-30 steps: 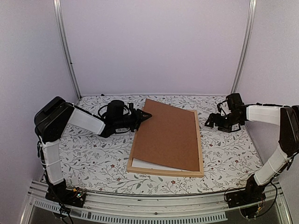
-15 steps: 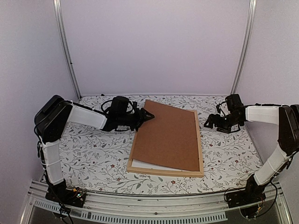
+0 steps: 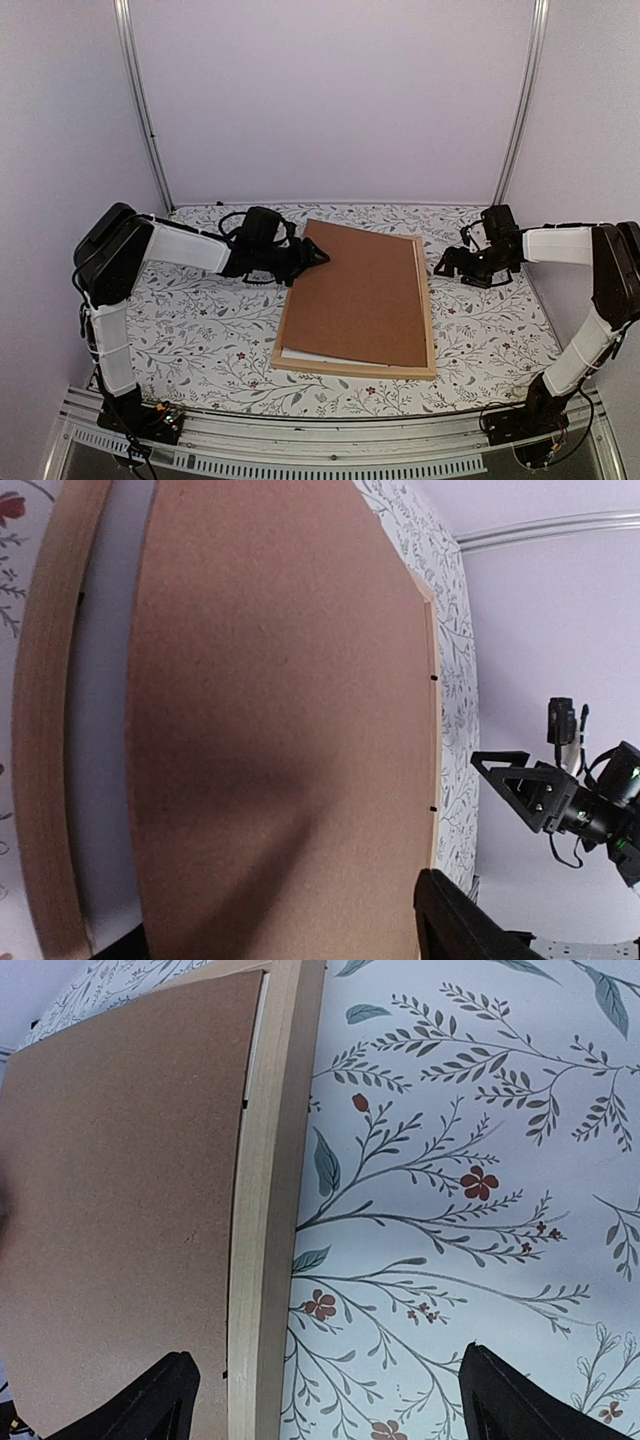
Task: Put the photo into the frame
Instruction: Place the backboard on the mat board, then rotate the photo frame at the center of the board.
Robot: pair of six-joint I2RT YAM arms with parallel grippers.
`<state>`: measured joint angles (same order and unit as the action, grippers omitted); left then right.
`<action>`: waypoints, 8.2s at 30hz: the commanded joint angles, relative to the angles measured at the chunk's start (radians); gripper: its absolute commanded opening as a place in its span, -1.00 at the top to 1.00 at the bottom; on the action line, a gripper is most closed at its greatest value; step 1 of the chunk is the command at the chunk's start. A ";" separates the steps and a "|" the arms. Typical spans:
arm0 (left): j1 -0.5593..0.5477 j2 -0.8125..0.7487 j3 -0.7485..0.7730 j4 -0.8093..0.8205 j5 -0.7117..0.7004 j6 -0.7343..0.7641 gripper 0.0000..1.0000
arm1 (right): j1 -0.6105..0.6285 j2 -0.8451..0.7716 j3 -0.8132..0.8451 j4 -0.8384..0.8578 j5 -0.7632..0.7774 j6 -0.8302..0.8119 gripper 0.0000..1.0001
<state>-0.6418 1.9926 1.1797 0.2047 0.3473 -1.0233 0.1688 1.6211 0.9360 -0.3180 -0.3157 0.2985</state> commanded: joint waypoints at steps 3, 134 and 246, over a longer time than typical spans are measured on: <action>-0.017 0.031 0.069 -0.062 -0.019 0.088 -0.40 | -0.005 0.013 -0.027 0.032 -0.015 0.004 -0.89; -0.081 -0.192 -0.273 -0.075 0.106 0.317 -0.60 | 0.136 0.380 0.334 0.014 -0.191 -0.009 -0.88; 0.178 0.136 0.519 -0.702 0.018 1.060 -0.60 | 0.081 -0.162 -0.141 -0.223 0.089 0.044 -0.98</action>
<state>-0.4793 2.1445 1.6611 -0.5491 0.4454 0.0784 0.2653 1.5299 0.8387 -0.4965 -0.2199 0.3130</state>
